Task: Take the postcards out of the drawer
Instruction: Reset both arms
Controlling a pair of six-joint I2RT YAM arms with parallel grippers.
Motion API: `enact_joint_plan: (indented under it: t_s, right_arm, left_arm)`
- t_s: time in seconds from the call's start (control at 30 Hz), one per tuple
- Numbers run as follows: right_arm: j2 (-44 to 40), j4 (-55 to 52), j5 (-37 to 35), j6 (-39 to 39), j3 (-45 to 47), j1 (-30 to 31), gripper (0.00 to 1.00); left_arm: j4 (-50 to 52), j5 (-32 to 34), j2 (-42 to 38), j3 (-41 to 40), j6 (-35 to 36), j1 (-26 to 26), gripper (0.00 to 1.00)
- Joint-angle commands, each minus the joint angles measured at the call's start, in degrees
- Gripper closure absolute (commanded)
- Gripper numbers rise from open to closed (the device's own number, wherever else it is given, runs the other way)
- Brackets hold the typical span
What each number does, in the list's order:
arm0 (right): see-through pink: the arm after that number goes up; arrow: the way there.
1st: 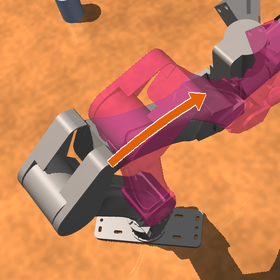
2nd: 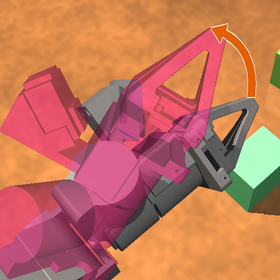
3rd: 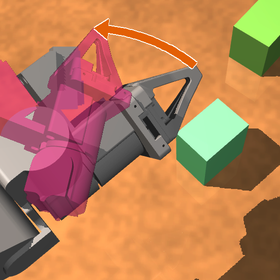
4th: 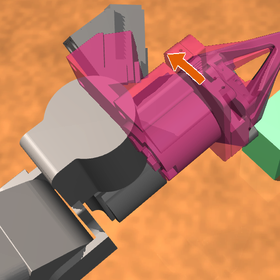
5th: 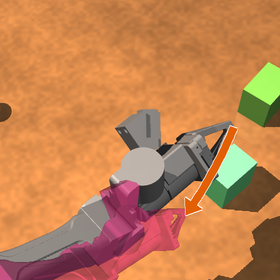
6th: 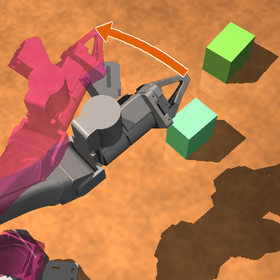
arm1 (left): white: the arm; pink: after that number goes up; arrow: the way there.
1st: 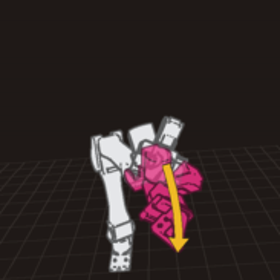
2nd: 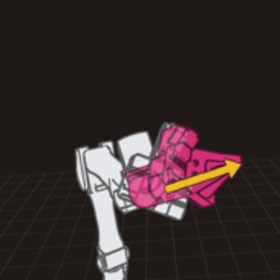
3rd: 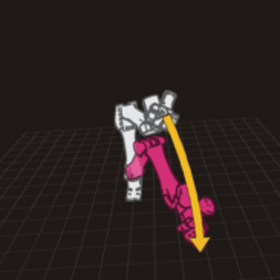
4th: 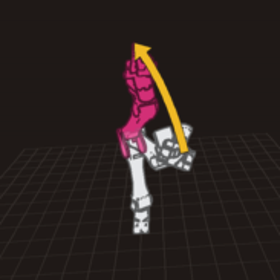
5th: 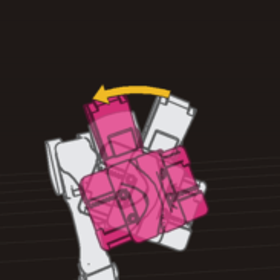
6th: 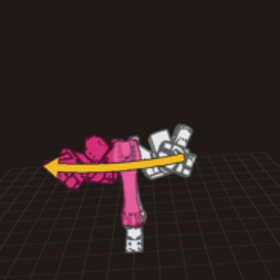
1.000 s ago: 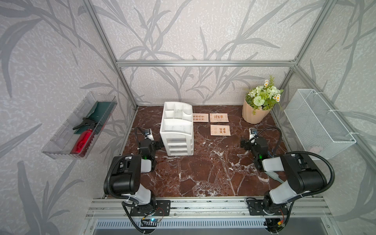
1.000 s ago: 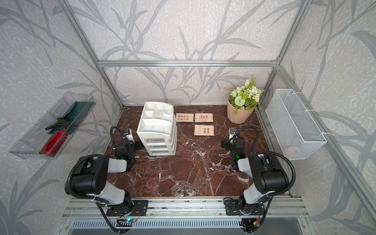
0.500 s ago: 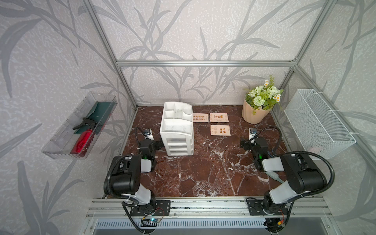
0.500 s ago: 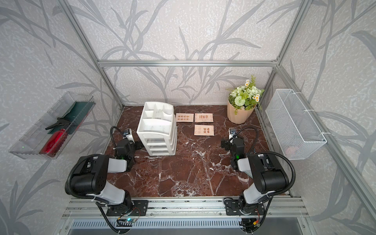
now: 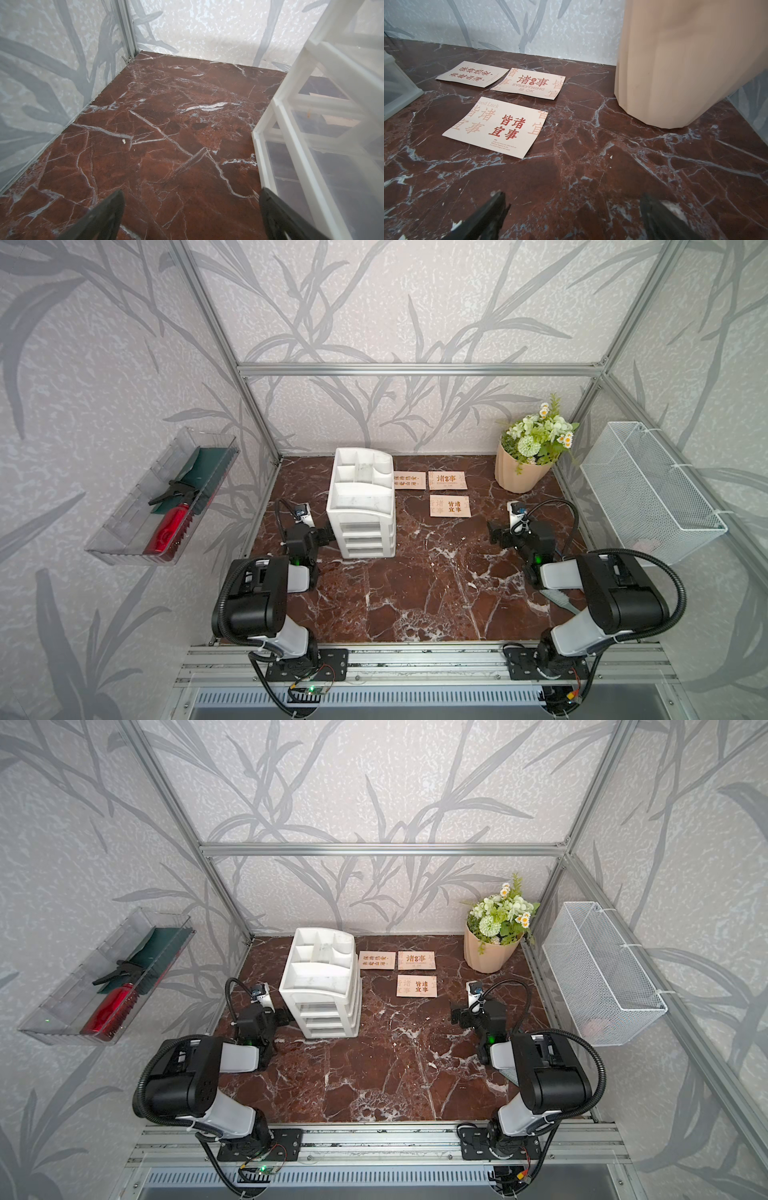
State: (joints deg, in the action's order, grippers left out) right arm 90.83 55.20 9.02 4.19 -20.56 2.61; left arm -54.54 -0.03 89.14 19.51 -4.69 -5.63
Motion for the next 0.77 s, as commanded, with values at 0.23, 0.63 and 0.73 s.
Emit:
enact_joint_plan:
  t_s: [0.23, 0.63, 0.73]
  right_arm:
    - [0.0, 0.4, -1.2, -0.5, -1.2, 0.1, 0.01]
    - [0.1, 0.0, -1.1, -0.4, -1.4, 0.1, 0.01]
    - [0.2, 0.2, -1.1, -0.5, -1.3, 0.1, 0.01]
  left_arm:
    - [-1.8, 0.4, 0.3, 0.6, 0.3, 0.3, 0.01]
    - [-1.8, 0.5, 0.3, 0.7, 0.3, 0.2, 0.01]
    - [-1.8, 0.5, 0.3, 0.6, 0.4, 0.3, 0.01]
